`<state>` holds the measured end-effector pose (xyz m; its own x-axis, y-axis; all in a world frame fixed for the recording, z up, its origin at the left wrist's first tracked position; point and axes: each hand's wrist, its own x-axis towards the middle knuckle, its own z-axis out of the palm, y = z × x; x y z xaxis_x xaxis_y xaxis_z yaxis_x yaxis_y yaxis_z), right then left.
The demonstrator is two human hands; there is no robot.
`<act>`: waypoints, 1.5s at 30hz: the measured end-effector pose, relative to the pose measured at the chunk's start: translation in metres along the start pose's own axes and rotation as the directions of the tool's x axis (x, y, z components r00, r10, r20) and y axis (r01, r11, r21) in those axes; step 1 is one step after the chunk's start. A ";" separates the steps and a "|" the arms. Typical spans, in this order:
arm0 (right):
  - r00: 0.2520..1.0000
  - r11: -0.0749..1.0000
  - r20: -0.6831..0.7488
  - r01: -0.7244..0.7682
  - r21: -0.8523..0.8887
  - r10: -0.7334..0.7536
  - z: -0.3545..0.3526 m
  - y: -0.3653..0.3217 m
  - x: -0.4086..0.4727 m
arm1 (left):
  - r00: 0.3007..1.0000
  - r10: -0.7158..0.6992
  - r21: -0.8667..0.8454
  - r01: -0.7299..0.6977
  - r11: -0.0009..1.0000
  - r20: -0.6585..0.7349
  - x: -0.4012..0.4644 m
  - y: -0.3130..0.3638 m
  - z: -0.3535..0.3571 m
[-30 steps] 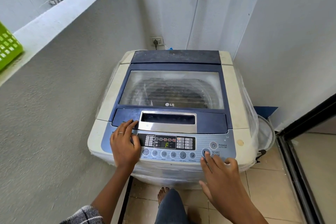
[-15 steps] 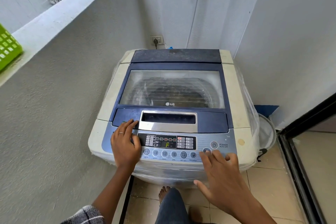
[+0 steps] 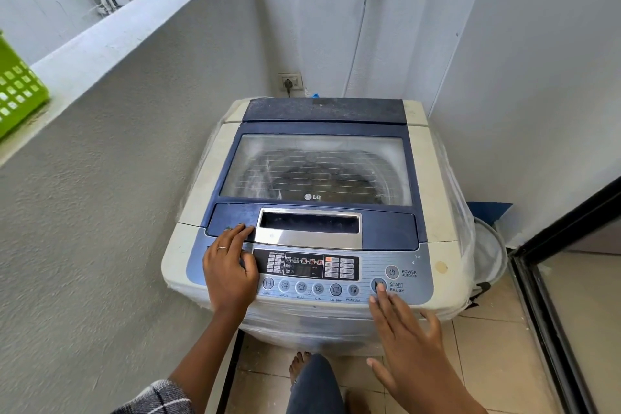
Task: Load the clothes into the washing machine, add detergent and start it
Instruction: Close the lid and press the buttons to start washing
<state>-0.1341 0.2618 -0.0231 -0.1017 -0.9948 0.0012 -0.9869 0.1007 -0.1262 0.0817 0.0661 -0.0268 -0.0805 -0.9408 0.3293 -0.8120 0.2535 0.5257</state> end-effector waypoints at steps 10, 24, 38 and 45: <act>1.000 1.000 -0.013 0.017 0.011 -0.017 0.008 0.002 -0.002 | 1.000 0.001 0.003 -0.001 1.000 -0.003 0.000 -0.001 0.001; 0.999 1.000 -0.018 0.030 -0.002 -0.030 0.009 0.004 -0.001 | 1.000 0.001 -0.045 -0.002 0.999 -0.015 -0.001 -0.005 0.004; 0.988 0.997 -0.135 0.071 0.000 -0.071 0.000 0.004 0.010 | 0.997 0.025 -0.653 0.027 0.757 0.070 -0.006 0.027 0.015; 0.999 0.996 0.026 0.041 0.078 -0.043 -0.017 0.001 0.023 | 0.982 -0.139 -0.828 0.183 0.530 0.128 -0.006 0.035 0.019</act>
<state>-0.1399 0.2398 -0.0068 -0.0557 -0.9983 -0.0189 -0.9773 0.0584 -0.2035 0.0429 0.0763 -0.0255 -0.0408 -0.9879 0.1497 0.0333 0.1484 0.9884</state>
